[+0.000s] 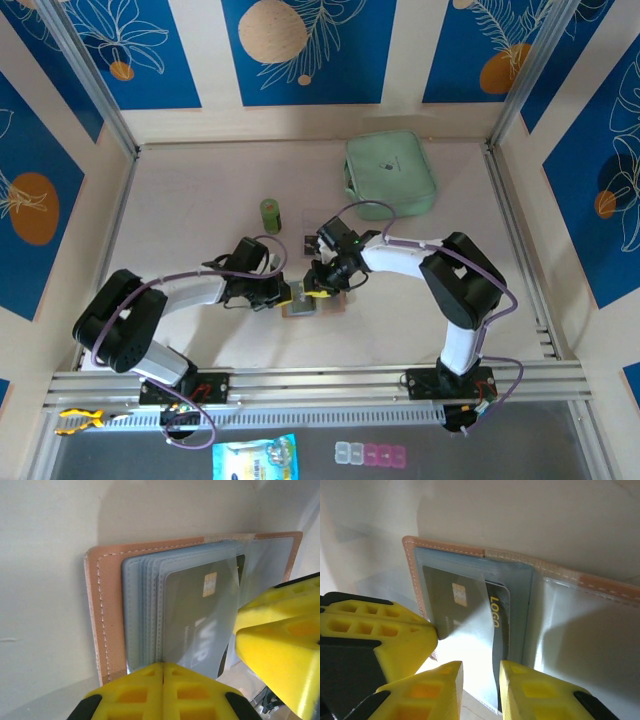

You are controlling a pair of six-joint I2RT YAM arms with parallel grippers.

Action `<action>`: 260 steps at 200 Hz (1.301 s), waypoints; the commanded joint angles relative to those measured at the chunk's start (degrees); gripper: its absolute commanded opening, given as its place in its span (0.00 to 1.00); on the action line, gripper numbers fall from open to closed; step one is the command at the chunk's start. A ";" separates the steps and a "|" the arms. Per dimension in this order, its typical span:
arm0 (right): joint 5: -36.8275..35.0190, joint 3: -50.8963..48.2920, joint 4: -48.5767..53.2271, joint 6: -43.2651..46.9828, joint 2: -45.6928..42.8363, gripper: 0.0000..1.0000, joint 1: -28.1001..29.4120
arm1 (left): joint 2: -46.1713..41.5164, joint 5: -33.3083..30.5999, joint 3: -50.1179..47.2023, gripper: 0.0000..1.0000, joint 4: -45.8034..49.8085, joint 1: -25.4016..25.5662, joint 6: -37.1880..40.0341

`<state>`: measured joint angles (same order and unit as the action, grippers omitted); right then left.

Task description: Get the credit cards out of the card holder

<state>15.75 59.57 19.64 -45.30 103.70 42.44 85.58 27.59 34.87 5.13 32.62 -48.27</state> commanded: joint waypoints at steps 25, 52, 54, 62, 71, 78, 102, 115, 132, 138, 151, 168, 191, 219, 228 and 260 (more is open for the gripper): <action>2.69 -0.87 -0.99 -0.14 1.40 0.25 0.57 | 1.21 -1.63 0.11 0.05 2.43 -0.37 1.28; 3.33 -0.86 -1.36 -0.14 1.59 0.22 0.80 | 1.05 -1.74 0.02 0.05 2.35 -0.41 1.33; 3.33 -0.86 -1.36 -0.14 1.59 0.22 0.80 | 0.94 -1.73 0.02 0.05 2.35 -0.38 1.29; 3.35 -0.94 -1.32 -0.22 1.75 0.22 0.79 | 0.99 -1.71 0.02 0.05 2.34 -0.37 1.23; 3.33 -1.03 -1.36 -0.24 1.76 0.22 0.81 | 0.99 -1.71 0.15 0.05 2.34 -0.37 1.25; 3.20 -1.11 -1.27 -0.23 1.77 0.23 0.80 | 0.99 -1.73 0.11 0.05 2.34 -0.37 1.29; 0.82 -1.04 0.87 0.20 1.39 0.26 0.89 | 0.91 -1.68 0.46 0.06 2.60 -0.38 1.36; -1.04 -0.95 2.53 0.54 1.03 0.27 0.89 | 0.82 -1.57 0.63 0.06 2.66 -0.37 1.59; -2.72 -1.12 3.54 0.82 0.14 0.27 0.89 | 0.81 -1.39 0.90 0.07 2.90 -0.43 1.63; -3.03 -1.12 3.69 0.90 -0.07 0.27 0.87 | 0.73 -1.27 0.99 0.07 3.02 -0.38 1.68; -3.18 -0.99 3.70 1.13 -0.60 0.27 0.88 | 0.56 -1.30 1.14 0.08 3.20 -0.38 1.69; -3.05 -0.64 3.65 1.40 -1.02 0.27 0.87 | 0.29 -1.46 1.25 0.09 3.39 -0.41 1.70; -3.41 -0.07 4.49 1.83 -1.13 0.27 0.85 | 0.14 -1.46 1.74 0.09 3.62 -0.43 1.66; -4.00 -0.03 4.87 2.38 -1.63 0.27 0.89 | 0.09 -1.36 2.50 0.09 4.15 -0.38 1.93; -4.14 -0.19 4.72 2.50 -1.96 0.27 0.89 | 0.03 -1.23 2.73 0.09 4.27 -0.42 1.94; -4.40 -0.68 3.74 2.76 -2.10 0.27 0.72 | -0.91 -1.22 3.49 0.09 5.01 -0.38 2.04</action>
<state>12.47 59.42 21.89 -43.57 103.26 43.07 85.58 27.20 36.82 7.77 32.62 -47.46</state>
